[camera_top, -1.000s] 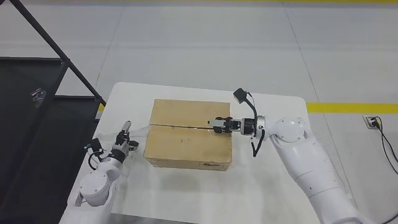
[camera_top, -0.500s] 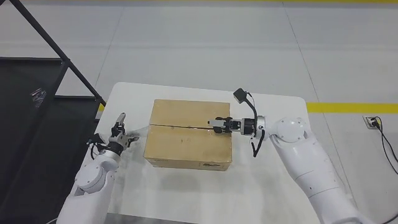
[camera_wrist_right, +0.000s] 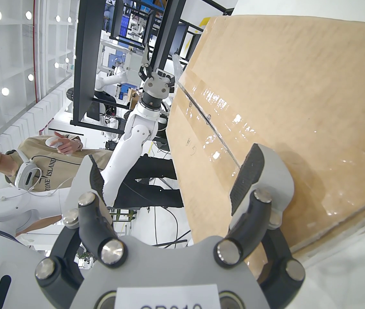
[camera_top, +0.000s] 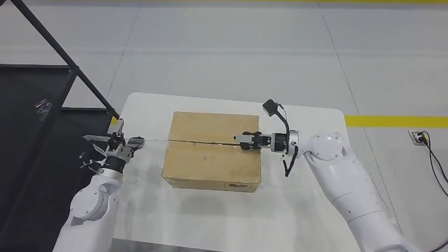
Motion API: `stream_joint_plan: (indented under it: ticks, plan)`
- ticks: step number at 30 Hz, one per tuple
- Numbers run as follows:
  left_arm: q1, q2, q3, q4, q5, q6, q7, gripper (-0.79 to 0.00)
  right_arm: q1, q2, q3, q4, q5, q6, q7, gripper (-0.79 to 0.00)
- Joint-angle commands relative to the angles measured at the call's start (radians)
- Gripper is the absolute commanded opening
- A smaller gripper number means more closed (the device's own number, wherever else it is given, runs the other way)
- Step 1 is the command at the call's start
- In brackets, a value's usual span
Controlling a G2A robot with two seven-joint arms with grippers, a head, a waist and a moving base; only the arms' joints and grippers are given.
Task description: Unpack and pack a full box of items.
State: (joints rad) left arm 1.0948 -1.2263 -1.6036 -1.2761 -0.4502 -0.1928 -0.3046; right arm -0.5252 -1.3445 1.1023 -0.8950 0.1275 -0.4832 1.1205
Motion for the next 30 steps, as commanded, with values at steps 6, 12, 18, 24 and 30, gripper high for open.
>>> stream_joint_plan:
  ticks: [6,12,18,24,30]
  plan:
    - [0.055,0.002,-0.004,-0.127,0.071,-0.028,0.045,0.000,0.000,0.000,0.000,0.000,0.000,0.000,0.000,0.000]
    - [0.098,0.002,-0.009,-0.225,0.098,-0.036,0.067,0.000,0.000,0.000,0.000,0.000,0.000,0.000,0.000,0.000]
    - [0.123,0.001,-0.012,-0.296,0.111,-0.028,0.081,0.000,0.000,0.000,0.000,0.000,0.000,0.000,0.000,0.000]
    - [0.127,0.000,0.001,-0.338,0.132,-0.023,0.079,0.000,0.000,0.000,0.000,0.000,0.000,0.000,0.000,0.000]
    - [0.121,-0.003,0.028,-0.371,0.156,-0.014,0.079,0.000,0.000,0.000,0.000,0.000,0.000,0.000,0.000,0.000]
